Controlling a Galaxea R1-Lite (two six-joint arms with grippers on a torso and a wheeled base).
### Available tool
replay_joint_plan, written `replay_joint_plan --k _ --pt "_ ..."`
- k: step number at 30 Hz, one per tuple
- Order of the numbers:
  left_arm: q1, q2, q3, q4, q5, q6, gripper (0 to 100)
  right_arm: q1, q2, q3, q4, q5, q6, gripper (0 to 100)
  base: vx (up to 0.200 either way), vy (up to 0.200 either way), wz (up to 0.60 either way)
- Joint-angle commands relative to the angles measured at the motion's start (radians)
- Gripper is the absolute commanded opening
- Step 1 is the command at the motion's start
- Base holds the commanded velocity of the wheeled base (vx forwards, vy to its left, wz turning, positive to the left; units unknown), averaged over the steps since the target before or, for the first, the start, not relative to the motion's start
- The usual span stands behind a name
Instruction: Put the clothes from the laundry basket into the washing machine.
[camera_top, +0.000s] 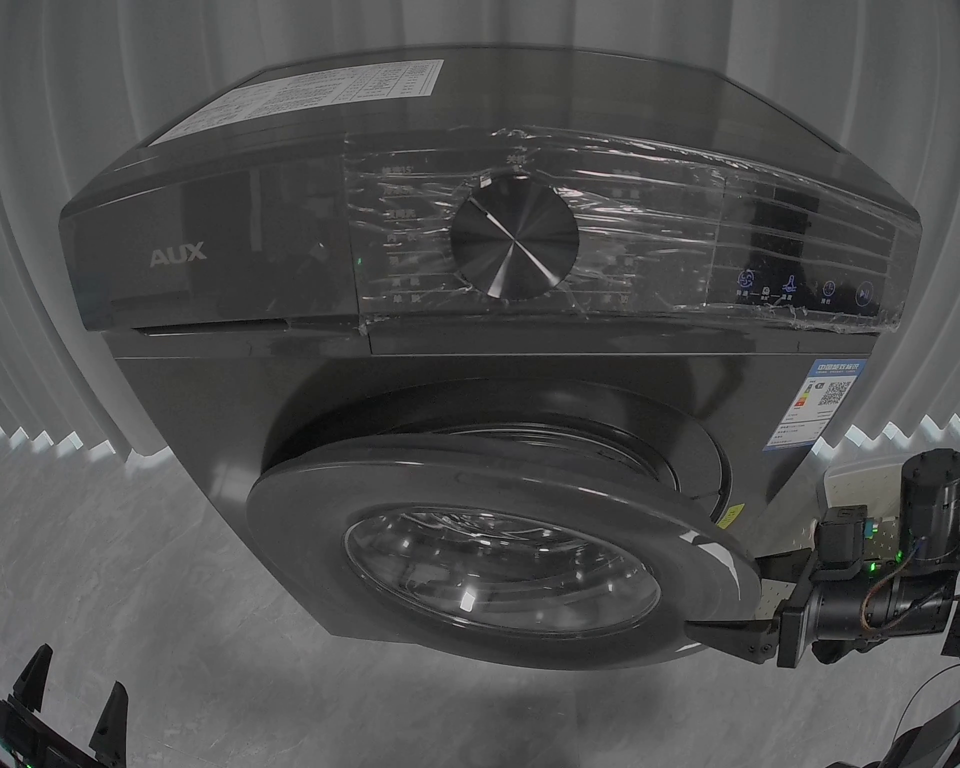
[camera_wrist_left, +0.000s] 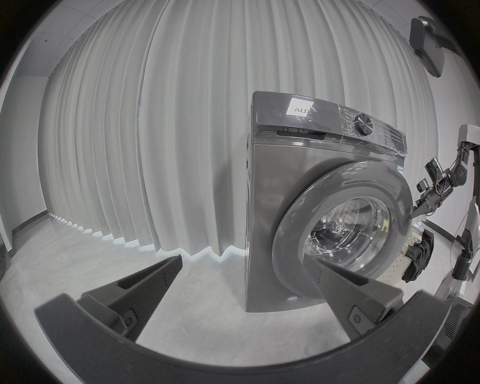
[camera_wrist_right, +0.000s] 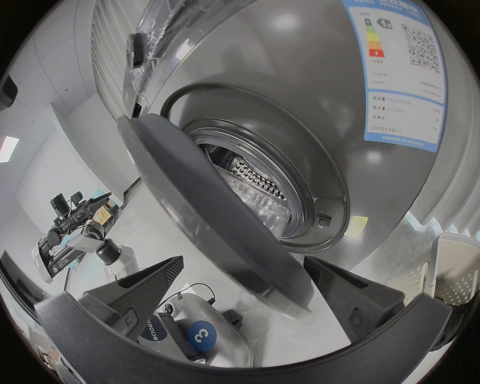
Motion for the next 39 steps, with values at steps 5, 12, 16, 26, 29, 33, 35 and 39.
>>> replay_joint_plan --k 5,12,16,26,29,33,35,39 --pt "0.000 -0.018 0.016 0.000 0.000 0.000 100 -0.002 -0.131 0.048 0.004 0.002 -0.005 100 0.000 0.000 0.00" --pt "0.000 -0.018 0.016 0.000 0.000 0.000 100 0.002 -0.019 0.002 -0.004 -0.001 -0.002 100 -0.171 0.000 0.00" --pt "0.000 -0.018 0.016 0.000 0.000 -0.001 100 0.021 0.023 0.000 -0.007 0.000 -0.002 100 0.000 0.000 0.00" --pt "-0.001 -0.018 0.016 0.000 0.000 0.000 100 0.059 -0.163 0.112 -0.009 0.020 0.004 100 0.000 0.000 0.00" --pt "0.000 -0.018 0.016 0.000 0.000 0.000 100 0.047 -0.223 0.097 -0.012 0.020 0.009 100 0.000 0.000 0.00" --pt "0.000 -0.018 0.016 0.000 0.000 0.000 100 -0.001 -0.269 0.014 -0.012 0.022 0.070 100 0.000 0.000 0.00" --pt "0.000 -0.018 0.016 0.000 -0.001 0.000 100 -0.025 -0.273 -0.041 -0.010 0.013 0.133 100 0.000 0.000 0.00" --pt "0.000 -0.018 0.016 0.000 -0.001 0.000 100 -0.110 -0.209 -0.069 -0.004 -0.015 0.153 100 0.000 0.000 0.00"
